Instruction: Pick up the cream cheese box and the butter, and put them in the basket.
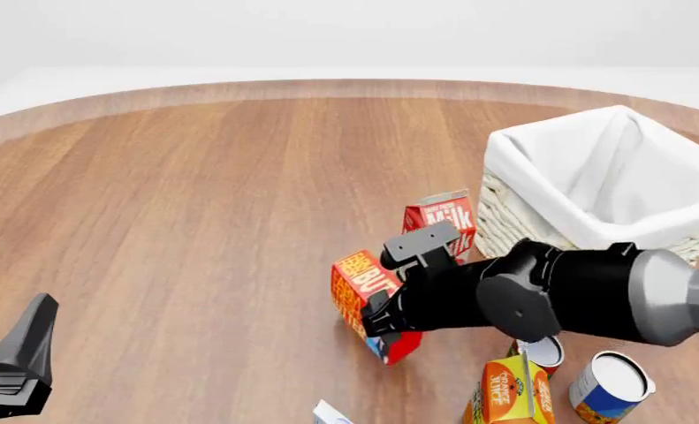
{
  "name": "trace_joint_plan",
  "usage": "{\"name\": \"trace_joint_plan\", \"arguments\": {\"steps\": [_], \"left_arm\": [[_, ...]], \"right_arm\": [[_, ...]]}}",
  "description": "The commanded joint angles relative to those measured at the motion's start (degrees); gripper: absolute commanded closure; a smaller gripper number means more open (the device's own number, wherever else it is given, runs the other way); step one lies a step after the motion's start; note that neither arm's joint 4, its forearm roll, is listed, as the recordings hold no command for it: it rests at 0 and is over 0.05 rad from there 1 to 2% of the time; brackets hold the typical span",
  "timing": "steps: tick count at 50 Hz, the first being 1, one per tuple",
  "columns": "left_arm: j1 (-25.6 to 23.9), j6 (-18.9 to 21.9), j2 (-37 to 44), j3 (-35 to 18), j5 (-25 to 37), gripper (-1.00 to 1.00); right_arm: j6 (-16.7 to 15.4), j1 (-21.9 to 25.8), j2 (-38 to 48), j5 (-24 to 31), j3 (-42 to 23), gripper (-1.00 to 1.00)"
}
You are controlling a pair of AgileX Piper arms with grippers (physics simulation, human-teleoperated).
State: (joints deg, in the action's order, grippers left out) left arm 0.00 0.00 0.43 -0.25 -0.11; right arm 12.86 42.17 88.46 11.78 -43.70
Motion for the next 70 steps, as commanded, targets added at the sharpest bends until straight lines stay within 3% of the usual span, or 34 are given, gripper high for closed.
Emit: {"name": "trace_joint_plan", "arguments": {"steps": [1, 12, 18, 39, 54, 59, 70], "left_arm": [[0.0, 0.0, 0.0, 0.0, 0.0, -1.0], [0.0, 0.0, 0.0, 0.0, 0.0, -1.0], [0.0, 0.0, 0.0, 0.0, 0.0, -1.0], [0.0, 0.0, 0.0, 0.0, 0.0, -1.0], [0.0, 0.0, 0.0, 0.0, 0.0, -1.0], [0.0, 0.0, 0.0, 0.0, 0.0, -1.0], [0.0, 0.0, 0.0, 0.0, 0.0, -1.0]], "right_arm": [[-0.62, 0.18, -3.81, 3.28, -3.41, 1.0], [-1.65, 0.54, -6.36, 5.71, -5.26, 1.0], [-0.28, 2.52, -6.93, 5.32, -4.82, 1.0], [-1.46, 3.33, -13.59, 11.78, -10.82, 1.0], [-4.73, 1.14, -14.88, 15.52, -14.25, 1.0], [-5.36, 2.45, -16.92, 16.96, -17.13, 1.0], [-10.17, -0.39, -19.88, 20.2, -21.58, 1.0]]}}
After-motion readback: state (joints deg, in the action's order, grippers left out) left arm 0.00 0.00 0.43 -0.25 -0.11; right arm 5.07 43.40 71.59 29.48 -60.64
